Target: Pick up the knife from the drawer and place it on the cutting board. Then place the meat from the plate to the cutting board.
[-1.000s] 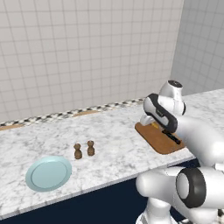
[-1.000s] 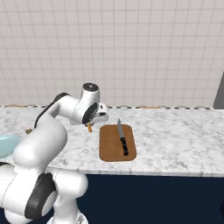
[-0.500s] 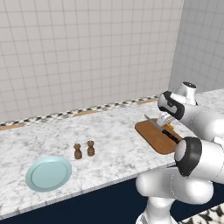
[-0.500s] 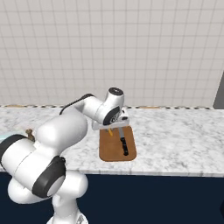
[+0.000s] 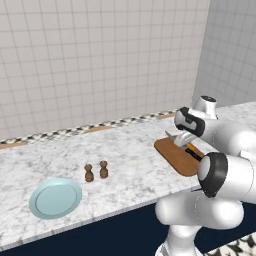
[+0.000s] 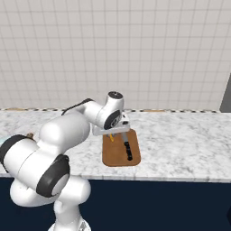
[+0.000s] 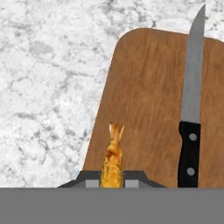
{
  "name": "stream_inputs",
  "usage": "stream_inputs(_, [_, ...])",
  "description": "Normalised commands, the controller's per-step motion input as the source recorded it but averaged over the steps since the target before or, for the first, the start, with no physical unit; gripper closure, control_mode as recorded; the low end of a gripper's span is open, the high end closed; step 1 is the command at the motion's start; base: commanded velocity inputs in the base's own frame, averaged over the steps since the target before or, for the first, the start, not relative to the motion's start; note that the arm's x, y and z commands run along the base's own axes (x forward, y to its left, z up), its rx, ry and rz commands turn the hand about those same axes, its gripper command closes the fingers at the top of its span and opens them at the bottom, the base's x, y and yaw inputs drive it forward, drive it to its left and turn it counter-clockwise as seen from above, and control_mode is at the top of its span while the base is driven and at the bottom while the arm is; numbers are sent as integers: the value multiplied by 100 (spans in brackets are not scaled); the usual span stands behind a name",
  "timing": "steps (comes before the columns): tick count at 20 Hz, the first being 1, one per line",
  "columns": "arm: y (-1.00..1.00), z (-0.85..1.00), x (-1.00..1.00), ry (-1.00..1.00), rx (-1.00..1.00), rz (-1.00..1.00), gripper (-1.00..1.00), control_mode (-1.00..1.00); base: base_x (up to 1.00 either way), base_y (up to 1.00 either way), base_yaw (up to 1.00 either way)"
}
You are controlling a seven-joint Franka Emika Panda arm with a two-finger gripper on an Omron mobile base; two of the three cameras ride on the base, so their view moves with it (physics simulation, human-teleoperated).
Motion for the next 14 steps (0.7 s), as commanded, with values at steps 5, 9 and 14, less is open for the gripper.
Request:
stream_inputs(5, [-1,-19,0,0,-3,-8,100,-100,0,0,0])
stream_inputs(9, [-4,-34,0,0,0,-8,100,-100,0,0,0])
stream_inputs(14, [-1,-30,0,0,-1,-4,100,-100,0,0,0])
